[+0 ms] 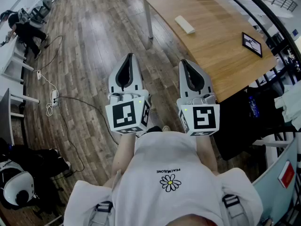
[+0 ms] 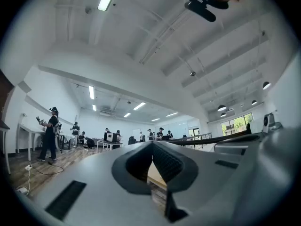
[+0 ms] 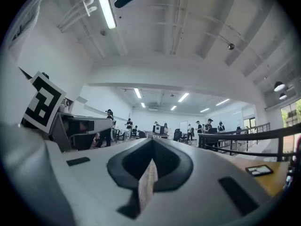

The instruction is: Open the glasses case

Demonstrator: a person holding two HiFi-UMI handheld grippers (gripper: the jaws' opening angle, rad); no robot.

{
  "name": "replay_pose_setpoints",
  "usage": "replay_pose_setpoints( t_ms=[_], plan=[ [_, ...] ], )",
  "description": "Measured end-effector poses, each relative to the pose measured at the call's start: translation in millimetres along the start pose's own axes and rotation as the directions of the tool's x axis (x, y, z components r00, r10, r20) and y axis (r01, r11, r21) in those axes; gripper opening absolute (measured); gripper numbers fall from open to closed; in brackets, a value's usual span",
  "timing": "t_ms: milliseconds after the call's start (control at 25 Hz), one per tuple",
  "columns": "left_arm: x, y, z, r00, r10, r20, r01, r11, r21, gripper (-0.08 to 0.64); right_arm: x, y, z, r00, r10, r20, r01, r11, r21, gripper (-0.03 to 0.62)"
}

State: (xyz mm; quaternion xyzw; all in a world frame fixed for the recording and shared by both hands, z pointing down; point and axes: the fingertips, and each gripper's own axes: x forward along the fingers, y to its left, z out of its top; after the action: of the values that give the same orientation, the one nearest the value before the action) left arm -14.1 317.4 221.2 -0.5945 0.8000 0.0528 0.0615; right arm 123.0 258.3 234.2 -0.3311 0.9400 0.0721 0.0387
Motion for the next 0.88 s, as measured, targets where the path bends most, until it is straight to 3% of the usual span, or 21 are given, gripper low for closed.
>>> replay_pose_setpoints(
  t_ms=[240, 440, 880],
  plan=[
    [4, 7, -1, 1.000, 0.014, -0.003, -0.014, 1.000, -0.006, 0.017, 4, 5, 3, 1.000, 0.028, 0.012, -0.028, 0.999, -0.025, 0.006],
    [6, 13, -4, 1.000, 0.015, -0.005, -0.015, 1.000, -0.002, 0.017, 13, 3, 3, 0.999, 0.035, 0.038, -0.038, 0.996, 0.075, 0.008],
    [14, 23, -29, 0.999, 0.036, -0.038, -0.038, 0.998, -0.056, 0.017, 12, -11, -25, 1.000, 0.009, -0.005, -0.008, 0.990, 0.141, 0.008]
  ],
)
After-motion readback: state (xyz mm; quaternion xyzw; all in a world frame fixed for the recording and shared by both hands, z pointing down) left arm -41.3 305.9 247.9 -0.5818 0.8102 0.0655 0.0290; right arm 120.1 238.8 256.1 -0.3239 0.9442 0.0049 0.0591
